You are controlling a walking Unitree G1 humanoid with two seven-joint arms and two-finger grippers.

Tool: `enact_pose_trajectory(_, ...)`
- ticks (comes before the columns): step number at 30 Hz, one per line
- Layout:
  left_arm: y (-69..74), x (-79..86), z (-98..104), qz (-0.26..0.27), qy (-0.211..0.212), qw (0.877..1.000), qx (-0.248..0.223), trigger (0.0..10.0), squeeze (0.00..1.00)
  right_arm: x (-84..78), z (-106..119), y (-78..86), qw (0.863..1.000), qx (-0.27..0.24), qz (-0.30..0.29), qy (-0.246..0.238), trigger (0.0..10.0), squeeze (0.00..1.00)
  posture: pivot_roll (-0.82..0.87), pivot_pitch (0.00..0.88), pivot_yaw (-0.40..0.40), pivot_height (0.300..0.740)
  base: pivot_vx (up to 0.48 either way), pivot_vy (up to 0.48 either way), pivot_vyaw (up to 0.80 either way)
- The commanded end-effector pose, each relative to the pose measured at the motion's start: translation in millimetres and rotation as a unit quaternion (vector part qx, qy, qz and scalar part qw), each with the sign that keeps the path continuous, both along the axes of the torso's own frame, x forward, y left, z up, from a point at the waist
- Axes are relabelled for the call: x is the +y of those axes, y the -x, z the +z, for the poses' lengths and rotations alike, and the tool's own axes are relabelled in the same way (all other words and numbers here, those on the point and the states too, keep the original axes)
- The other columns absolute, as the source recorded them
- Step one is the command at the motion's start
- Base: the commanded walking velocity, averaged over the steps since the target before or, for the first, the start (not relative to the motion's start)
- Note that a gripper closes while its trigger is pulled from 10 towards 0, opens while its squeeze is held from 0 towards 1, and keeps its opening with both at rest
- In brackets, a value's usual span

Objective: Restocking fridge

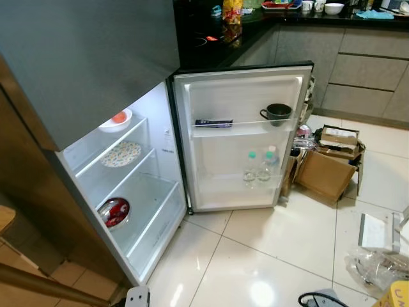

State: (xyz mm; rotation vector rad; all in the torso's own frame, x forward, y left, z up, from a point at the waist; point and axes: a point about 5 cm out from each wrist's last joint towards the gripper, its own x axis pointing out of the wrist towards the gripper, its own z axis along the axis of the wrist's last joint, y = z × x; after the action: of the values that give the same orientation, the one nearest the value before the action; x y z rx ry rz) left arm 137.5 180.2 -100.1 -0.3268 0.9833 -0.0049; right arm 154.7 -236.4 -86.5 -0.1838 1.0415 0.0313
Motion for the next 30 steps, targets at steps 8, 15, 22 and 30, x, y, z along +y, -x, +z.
enact_pose_trajectory(8,8.4,0.8,-2.8,0.004,0.002,1.000,0.011,10.0,0.00,7.6,2.6,-10.6,1.000,-0.007,0.024,-0.003,10.0,0.00,-0.11,0.000,-0.005,0.740,0.328,0.000,0.00)
enact_pose_trajectory(15,12.2,-1.3,-4.2,0.002,0.003,1.000,0.017,10.0,0.00,6.9,0.3,-5.2,1.000,0.001,0.013,-0.005,10.0,0.00,-0.12,0.000,0.007,0.740,0.298,0.000,0.00)
enact_pose_trajectory(22,8.0,-1.1,-2.9,0.000,0.003,1.000,0.013,10.0,0.00,10.0,-2.0,-2.2,1.000,0.010,0.008,-0.012,10.0,0.00,-0.12,0.000,0.014,0.740,0.153,0.000,-0.55)
enact_pose_trajectory(30,8.2,-1.0,-2.7,-0.021,0.003,1.000,0.013,10.0,0.00,12.5,-2.4,-2.2,1.000,0.006,-0.001,-0.017,10.0,0.00,-0.12,0.000,0.024,0.740,0.000,0.000,-0.77)
